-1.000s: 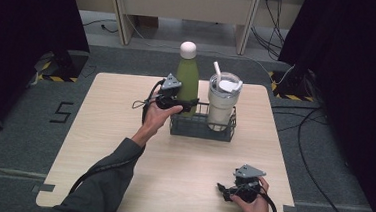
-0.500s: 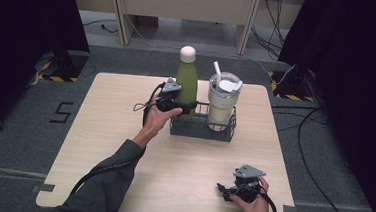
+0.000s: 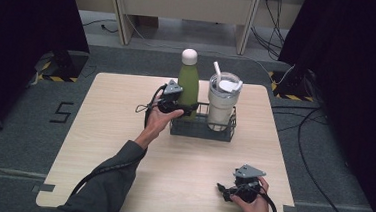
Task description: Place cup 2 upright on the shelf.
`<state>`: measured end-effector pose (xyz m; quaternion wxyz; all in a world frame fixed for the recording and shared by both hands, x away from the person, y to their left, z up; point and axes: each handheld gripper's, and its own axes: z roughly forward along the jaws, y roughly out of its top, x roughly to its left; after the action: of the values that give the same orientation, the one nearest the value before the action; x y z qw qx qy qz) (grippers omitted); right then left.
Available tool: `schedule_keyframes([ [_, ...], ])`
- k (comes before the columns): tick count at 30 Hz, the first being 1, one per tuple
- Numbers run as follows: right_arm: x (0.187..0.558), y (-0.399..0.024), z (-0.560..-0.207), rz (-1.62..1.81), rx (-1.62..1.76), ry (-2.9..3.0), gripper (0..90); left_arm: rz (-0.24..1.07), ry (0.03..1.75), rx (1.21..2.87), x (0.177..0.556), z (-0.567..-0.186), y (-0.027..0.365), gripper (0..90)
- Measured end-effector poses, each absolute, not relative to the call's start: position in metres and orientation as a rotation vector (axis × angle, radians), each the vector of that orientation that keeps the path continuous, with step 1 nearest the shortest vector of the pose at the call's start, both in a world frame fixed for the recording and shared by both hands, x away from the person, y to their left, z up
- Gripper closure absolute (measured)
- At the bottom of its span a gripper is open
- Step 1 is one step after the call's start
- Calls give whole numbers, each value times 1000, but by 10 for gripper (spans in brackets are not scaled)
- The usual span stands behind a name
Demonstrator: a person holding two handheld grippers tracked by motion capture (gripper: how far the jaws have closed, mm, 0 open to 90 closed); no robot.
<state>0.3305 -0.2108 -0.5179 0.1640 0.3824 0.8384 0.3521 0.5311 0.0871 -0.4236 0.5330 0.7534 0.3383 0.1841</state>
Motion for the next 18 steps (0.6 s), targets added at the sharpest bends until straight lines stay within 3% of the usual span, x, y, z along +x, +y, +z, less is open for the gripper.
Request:
schedule_keyframes([
  [18,331,-211,-518,1004,1082,2392,111,444,806,1818,531,-435,84,205],
])
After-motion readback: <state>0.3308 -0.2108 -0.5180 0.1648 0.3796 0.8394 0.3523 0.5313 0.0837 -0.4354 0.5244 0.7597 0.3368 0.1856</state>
